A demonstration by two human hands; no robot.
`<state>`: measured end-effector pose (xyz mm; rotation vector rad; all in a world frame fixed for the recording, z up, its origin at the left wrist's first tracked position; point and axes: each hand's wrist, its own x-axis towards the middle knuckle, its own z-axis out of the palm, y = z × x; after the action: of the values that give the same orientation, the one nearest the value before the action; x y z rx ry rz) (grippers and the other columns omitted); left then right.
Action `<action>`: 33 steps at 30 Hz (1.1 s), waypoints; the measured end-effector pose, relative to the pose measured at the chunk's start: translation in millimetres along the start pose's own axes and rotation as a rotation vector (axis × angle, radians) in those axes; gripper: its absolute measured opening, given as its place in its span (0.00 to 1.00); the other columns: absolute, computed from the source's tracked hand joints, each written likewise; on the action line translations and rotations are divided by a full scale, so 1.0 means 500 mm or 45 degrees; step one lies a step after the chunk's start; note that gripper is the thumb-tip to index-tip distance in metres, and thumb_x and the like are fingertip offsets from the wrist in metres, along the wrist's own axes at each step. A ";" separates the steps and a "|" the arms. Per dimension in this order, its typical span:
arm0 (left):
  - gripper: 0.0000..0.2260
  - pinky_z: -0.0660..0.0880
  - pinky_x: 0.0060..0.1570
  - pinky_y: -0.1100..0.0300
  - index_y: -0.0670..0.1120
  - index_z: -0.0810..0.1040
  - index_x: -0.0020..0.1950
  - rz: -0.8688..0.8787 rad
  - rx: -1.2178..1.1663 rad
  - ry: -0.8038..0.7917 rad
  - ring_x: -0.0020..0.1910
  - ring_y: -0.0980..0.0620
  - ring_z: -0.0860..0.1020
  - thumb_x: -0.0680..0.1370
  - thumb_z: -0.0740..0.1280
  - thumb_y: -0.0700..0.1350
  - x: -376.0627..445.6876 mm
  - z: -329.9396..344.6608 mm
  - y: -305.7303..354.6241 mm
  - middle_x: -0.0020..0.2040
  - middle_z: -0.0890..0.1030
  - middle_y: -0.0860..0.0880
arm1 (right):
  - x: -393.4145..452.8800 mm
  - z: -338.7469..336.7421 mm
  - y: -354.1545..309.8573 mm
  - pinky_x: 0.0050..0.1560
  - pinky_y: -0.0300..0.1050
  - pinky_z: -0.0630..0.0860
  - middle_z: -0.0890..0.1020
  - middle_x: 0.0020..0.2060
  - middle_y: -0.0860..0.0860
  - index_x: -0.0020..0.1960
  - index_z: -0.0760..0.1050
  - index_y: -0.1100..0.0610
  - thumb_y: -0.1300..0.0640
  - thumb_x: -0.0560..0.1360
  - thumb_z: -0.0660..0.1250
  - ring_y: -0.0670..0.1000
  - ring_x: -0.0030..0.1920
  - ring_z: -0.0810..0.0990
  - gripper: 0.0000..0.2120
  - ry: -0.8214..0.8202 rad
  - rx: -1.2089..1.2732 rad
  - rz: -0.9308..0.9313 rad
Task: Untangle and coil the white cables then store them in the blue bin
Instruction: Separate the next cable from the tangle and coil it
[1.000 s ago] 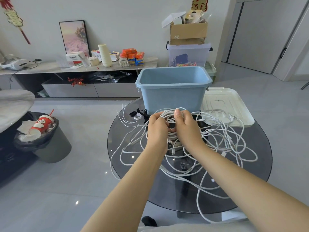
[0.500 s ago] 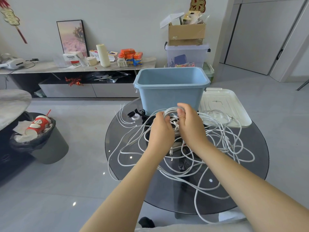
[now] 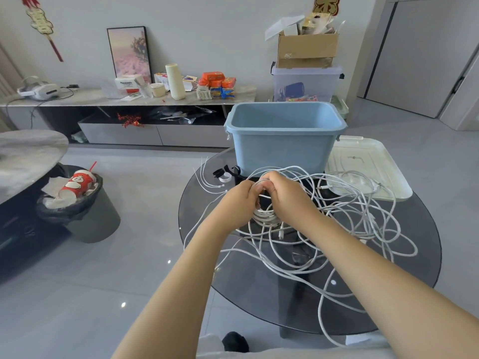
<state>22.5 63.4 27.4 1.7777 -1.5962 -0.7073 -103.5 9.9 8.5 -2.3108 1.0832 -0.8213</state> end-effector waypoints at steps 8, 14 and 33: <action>0.15 0.68 0.34 0.64 0.45 0.71 0.35 -0.145 -0.012 0.073 0.30 0.55 0.72 0.82 0.57 0.43 0.008 -0.043 -0.064 0.30 0.75 0.51 | 0.036 0.054 -0.025 0.42 0.44 0.69 0.78 0.38 0.48 0.55 0.74 0.56 0.50 0.82 0.51 0.47 0.40 0.75 0.15 -0.174 0.174 0.103; 0.11 0.62 0.36 0.60 0.43 0.74 0.44 -0.290 0.037 0.319 0.36 0.49 0.72 0.82 0.56 0.43 0.028 -0.069 -0.113 0.36 0.75 0.47 | 0.112 0.104 -0.043 0.45 0.42 0.67 0.81 0.45 0.47 0.60 0.75 0.54 0.49 0.82 0.50 0.47 0.47 0.77 0.18 -0.278 0.213 0.139; 0.08 0.61 0.27 0.61 0.44 0.70 0.47 -0.426 0.053 0.468 0.32 0.52 0.67 0.82 0.55 0.44 0.054 -0.103 -0.177 0.34 0.69 0.51 | 0.318 0.273 0.046 0.45 0.44 0.67 0.73 0.48 0.53 0.55 0.75 0.62 0.61 0.76 0.63 0.59 0.52 0.75 0.09 -0.161 -0.303 0.228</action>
<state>122.0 47.4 -5.5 2.0896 -1.0921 -0.4589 58.9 -110.0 -52.3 -2.3748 1.3697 -0.4943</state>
